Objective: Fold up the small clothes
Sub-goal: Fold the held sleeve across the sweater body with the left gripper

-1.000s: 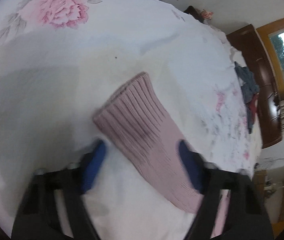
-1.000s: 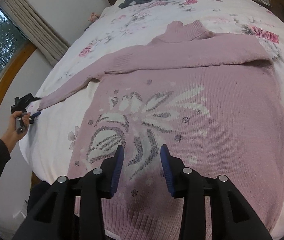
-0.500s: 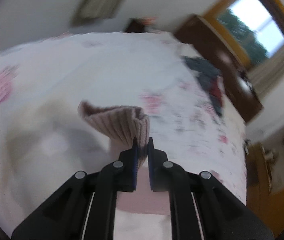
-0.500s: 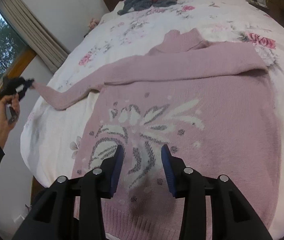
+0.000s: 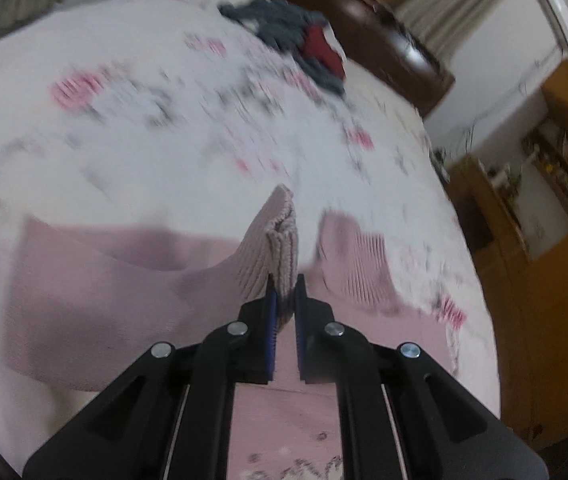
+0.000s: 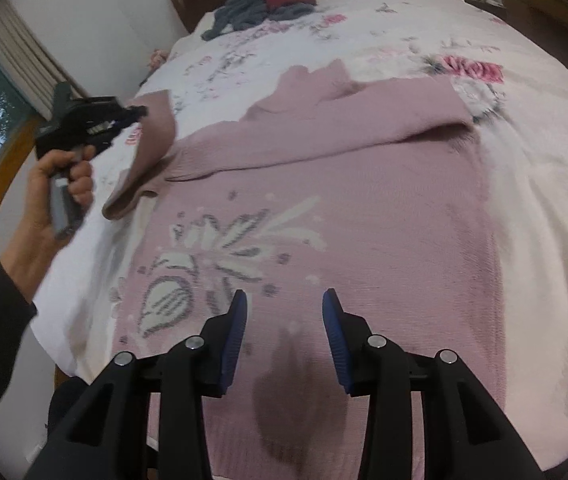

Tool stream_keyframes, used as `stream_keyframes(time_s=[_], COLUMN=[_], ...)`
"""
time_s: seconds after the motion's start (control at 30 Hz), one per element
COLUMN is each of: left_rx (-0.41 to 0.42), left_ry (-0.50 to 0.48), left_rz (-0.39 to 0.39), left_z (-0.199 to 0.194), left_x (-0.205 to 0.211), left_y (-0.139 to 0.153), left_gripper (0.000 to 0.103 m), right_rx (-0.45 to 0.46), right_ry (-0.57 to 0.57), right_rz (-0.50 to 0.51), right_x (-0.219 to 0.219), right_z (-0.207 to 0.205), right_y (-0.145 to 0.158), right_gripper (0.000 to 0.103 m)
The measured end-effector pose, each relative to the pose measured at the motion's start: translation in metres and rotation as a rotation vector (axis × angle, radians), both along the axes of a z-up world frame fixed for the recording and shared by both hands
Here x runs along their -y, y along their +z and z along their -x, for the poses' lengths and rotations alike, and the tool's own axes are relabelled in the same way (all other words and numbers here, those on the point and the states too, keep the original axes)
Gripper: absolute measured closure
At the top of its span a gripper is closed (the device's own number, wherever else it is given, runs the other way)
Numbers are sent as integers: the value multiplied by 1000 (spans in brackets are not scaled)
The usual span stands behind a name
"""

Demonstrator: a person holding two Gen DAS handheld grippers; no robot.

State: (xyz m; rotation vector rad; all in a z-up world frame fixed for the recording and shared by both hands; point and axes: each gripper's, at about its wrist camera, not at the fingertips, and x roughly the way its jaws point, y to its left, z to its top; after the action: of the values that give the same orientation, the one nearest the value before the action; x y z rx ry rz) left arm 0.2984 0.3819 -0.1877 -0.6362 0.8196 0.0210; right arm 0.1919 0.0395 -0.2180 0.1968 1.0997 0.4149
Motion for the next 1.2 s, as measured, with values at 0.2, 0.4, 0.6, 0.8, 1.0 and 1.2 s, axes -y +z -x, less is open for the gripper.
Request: stream_keyframes(time_s=[0.2, 0.4, 0.6, 0.8, 1.0, 1.2], left_rx=[-76, 83, 178, 185, 190, 181], left_ry=[-66, 129, 91, 100, 139, 182], left_rz=[78, 223, 234, 285, 346, 371], left_z=[-8, 86, 120, 121, 126, 135], left_x=[39, 0, -5, -16, -26, -36], left_y=[-72, -68, -65, -69, -75, -78], left_gripper=[61, 28, 26, 25, 25, 25], right_rx=[-59, -221, -550, -665, -694, -525], right_ry=[15, 75, 30, -42, -23, 40], right_rz=[-59, -308, -512, -499, -550, -461], right_x=[2, -43, -110, -138, -164, -161], right_z=[-38, -135, -245, -276, -282, -297], right_y=[-4, -16, -94, -135, -135, -77], right_gripper=[49, 36, 49, 55, 73, 94])
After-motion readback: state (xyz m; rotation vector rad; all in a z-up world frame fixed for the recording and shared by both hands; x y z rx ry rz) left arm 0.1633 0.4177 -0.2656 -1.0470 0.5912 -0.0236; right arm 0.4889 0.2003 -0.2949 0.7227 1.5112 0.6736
